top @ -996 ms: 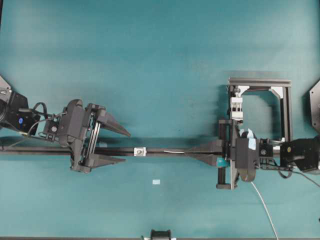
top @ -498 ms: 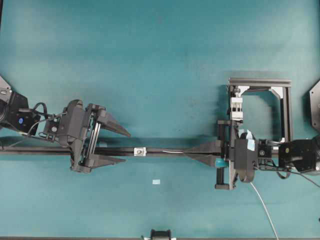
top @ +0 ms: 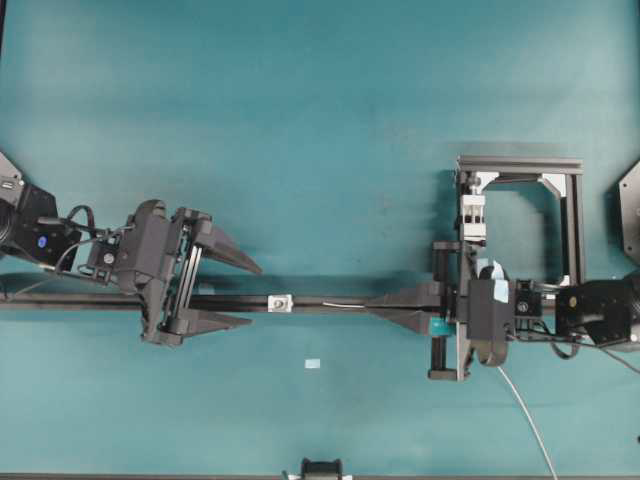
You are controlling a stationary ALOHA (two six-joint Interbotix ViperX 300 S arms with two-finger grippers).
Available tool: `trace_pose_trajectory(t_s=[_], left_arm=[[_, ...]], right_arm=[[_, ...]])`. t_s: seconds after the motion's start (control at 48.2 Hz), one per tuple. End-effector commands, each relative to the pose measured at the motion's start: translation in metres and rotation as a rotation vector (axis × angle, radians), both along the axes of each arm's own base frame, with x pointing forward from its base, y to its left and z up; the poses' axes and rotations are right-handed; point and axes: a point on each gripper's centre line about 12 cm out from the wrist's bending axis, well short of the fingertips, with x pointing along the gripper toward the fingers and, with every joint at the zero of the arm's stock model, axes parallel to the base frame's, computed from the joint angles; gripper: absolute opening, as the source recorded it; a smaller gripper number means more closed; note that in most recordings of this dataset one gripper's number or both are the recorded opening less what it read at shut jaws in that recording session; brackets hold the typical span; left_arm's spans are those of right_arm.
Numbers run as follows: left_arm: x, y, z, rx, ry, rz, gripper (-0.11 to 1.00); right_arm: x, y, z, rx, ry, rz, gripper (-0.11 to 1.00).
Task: Insert the wire into the hole on the left side and pull it with the left arm.
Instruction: 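Align the wire tip with the hole in the white bracket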
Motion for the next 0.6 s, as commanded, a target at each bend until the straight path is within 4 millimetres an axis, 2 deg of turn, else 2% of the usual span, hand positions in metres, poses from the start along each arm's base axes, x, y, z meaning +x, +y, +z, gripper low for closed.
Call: trace_pose_trajectory(t_s=[0.0, 0.581], left_arm=[[0.004, -0.001, 0.008, -0.007, -0.033, -0.003, 0.67], [0.004, -0.001, 0.009, -0.007, -0.033, -0.003, 0.67]], right_arm=[[0.005, 0.002, 0.008, 0.009, -0.034, 0.001, 0.03], [0.018, 0.000, 0.006, 0.005, -0.041, 0.000, 0.03]])
